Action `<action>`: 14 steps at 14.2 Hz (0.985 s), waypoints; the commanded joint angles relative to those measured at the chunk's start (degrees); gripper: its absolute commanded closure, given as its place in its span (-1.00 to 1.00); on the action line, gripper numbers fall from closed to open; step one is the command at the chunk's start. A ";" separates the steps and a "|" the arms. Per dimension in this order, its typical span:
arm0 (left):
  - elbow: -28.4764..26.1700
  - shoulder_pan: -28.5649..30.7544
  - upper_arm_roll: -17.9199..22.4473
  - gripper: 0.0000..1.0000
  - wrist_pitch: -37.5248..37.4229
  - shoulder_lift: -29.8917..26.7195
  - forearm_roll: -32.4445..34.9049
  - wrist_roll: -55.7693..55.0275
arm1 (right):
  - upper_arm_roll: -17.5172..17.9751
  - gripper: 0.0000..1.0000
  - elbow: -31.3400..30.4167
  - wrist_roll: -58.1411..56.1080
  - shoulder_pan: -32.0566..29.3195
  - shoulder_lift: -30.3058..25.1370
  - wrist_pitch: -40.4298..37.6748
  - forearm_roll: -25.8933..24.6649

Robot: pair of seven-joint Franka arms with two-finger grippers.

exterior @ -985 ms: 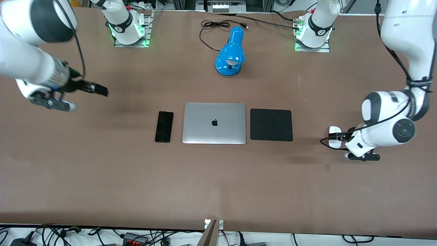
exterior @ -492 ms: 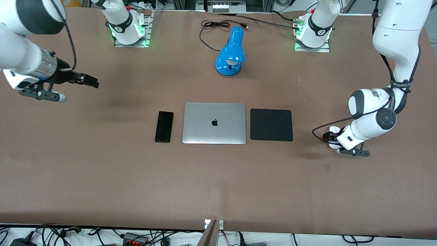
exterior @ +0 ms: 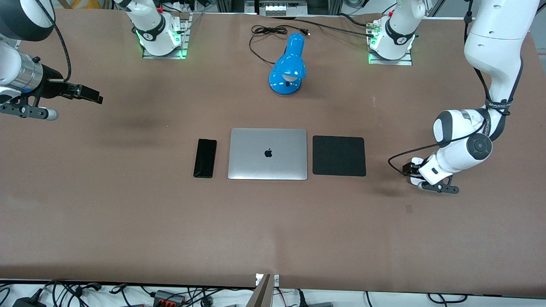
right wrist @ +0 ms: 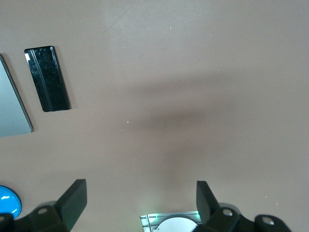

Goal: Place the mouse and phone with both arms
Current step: 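Grasp the white mouse with the left gripper while the right gripper withdraws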

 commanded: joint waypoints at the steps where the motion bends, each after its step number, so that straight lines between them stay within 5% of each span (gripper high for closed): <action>1: -1.23 0.33 -0.13 0.24 0.56 -1.50 1.15 0.67 | 0.20 -1.00 3.74 0.39 -1.86 -0.83 -7.29 -0.03; 4: -0.71 0.33 -0.83 0.35 -1.01 -3.96 1.15 0.14 | 0.10 -1.00 9.29 0.48 -2.13 -1.45 -3.14 -0.55; 8: 5.43 -2.40 -3.72 0.35 -19.17 -5.90 0.98 -6.59 | 0.55 -1.00 5.70 6.44 -0.19 -2.41 3.47 -0.91; 11: 5.36 -3.71 -11.27 0.35 -20.62 -6.26 1.07 -21.07 | 0.72 -1.00 7.43 5.50 -0.02 -1.37 3.31 -6.68; 14: 5.36 -11.87 -11.91 0.35 -18.79 -4.59 4.12 -34.02 | 1.60 -1.00 7.45 4.18 1.13 -1.37 5.74 -8.73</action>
